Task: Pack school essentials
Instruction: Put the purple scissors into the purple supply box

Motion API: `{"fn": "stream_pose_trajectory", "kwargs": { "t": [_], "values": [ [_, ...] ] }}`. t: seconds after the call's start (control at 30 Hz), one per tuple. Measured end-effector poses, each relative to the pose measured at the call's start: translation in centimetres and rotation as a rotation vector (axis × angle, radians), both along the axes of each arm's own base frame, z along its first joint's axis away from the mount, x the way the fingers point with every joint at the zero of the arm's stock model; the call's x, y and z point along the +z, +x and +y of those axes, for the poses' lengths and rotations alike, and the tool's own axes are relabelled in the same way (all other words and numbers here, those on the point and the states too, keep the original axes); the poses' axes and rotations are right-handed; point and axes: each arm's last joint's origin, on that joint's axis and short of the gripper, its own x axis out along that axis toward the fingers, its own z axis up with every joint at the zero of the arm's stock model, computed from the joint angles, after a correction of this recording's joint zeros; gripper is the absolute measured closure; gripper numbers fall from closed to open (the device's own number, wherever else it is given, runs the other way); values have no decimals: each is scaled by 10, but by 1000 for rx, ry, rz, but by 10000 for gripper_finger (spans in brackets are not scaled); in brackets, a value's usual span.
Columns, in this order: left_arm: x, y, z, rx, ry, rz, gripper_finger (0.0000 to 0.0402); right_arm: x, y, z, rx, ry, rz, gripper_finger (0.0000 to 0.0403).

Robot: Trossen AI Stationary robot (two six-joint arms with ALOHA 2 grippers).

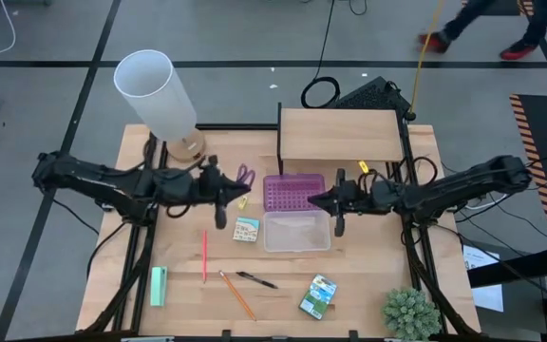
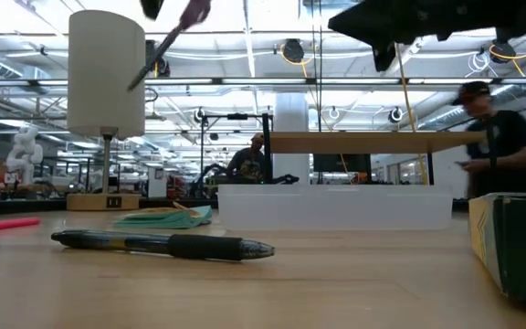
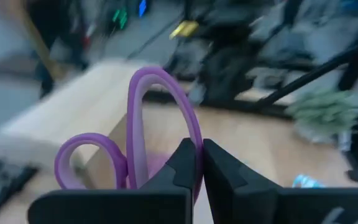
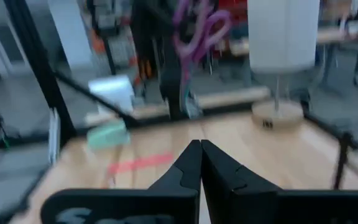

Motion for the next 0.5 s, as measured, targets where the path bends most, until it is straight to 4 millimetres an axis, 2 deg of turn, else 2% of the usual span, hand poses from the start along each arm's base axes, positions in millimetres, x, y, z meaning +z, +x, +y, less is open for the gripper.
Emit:
{"fn": "stream_pose_trajectory", "kwargs": {
  "t": [0.1,0.23,0.37,0.5],
  "values": [
    [0,3,-12,-95,43,-126,384,-6,1,0,1,-16,-32,402],
    [-11,9,-21,-260,83,-352,383,-12,7,1,27,-23,-19,381],
    [-23,13,-21,-391,94,-521,383,-19,13,3,74,-23,-18,339],
    [-33,23,-16,-503,81,-591,383,-24,20,7,155,1,-49,282]
  ]
}}
